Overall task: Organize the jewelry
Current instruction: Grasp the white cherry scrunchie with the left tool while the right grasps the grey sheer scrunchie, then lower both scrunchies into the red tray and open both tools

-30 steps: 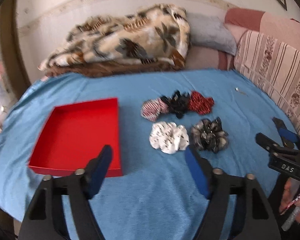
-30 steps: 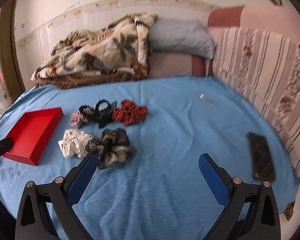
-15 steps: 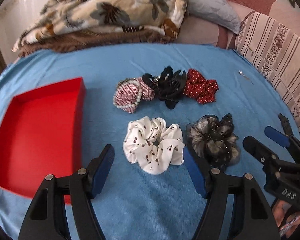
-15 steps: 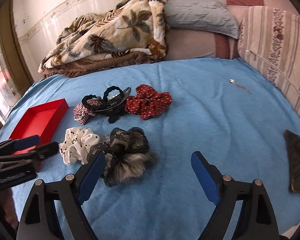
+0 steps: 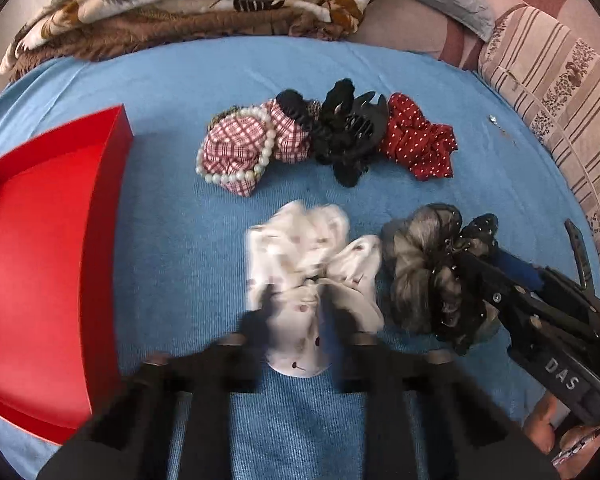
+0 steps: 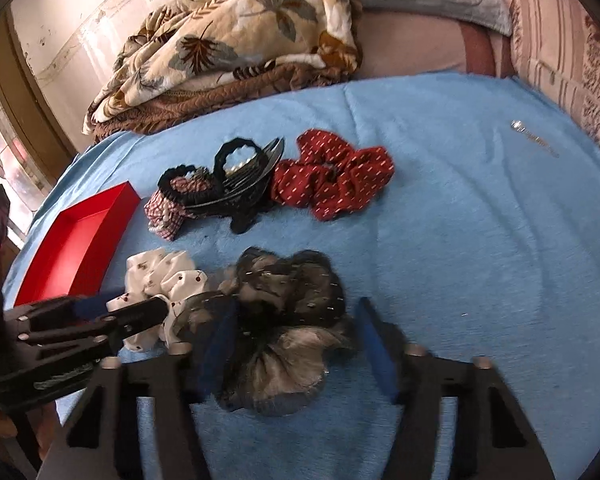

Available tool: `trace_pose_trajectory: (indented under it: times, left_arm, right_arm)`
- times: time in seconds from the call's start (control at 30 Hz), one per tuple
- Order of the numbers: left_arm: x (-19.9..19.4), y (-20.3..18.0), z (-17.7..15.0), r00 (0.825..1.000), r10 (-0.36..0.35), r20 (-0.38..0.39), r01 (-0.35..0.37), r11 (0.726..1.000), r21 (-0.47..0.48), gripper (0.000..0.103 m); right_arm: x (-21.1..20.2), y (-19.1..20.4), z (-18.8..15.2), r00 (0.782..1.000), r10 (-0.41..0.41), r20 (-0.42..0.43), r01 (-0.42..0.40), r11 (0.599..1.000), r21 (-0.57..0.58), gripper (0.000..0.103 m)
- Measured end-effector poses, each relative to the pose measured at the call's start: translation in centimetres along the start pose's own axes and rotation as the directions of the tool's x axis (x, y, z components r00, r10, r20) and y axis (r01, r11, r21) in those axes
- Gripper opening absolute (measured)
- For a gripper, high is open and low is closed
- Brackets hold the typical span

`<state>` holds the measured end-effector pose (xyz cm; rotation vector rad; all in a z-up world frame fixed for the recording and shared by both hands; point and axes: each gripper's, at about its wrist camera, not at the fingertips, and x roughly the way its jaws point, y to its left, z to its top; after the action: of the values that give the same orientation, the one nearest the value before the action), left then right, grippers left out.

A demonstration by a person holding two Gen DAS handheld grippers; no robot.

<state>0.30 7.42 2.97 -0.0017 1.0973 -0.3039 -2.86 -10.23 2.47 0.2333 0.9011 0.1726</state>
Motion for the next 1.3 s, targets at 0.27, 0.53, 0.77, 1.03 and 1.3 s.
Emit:
trace_pose_trajectory:
  times: [0.27, 0.53, 0.77, 1.03, 1.3]
  left_arm:
    - [-6.3, 1.1, -1.2, 0.994, -0.041, 0.100, 0.047, 0.998, -0.049, 0.013]
    - [-13.5, 9.1, -3.8, 0.973, 0.056, 0.222, -0.010, 0.979, -0.204, 0.014]
    - [-15.4, 17.0, -4.9, 0.959, 0.165, 0.232, -0.073, 0.930, -0.359, 0.014]
    - [-12.8, 23.7, -2.0, 0.954, 0.232, 0.189, -0.135, 0.898, -0.420, 0.014]
    - [-9.2, 28.0, 2.0, 0.948, 0.276, 0.157, -0.187, 0.885, -0.426, 0.014]
  right_arm:
    - [-2.5, 1.1, -0.1, 0.999, 0.048, 0.023, -0.048, 0.999, -0.008, 0.016]
    - [-6.7, 4.7, 0.6, 0.994, 0.068, 0.087, -0.059, 0.993, -0.098, 0.015]
    - [-6.5, 10.0, 2.1, 0.990, 0.129, 0.054, -0.118, 0.978, -0.171, 0.015]
    - [-3.5, 17.7, 4.1, 0.985, 0.173, -0.002, -0.167, 0.946, -0.278, 0.015]
    - [2.9, 24.3, 7.5, 0.985, 0.172, -0.027, -0.169, 0.909, -0.382, 0.016]
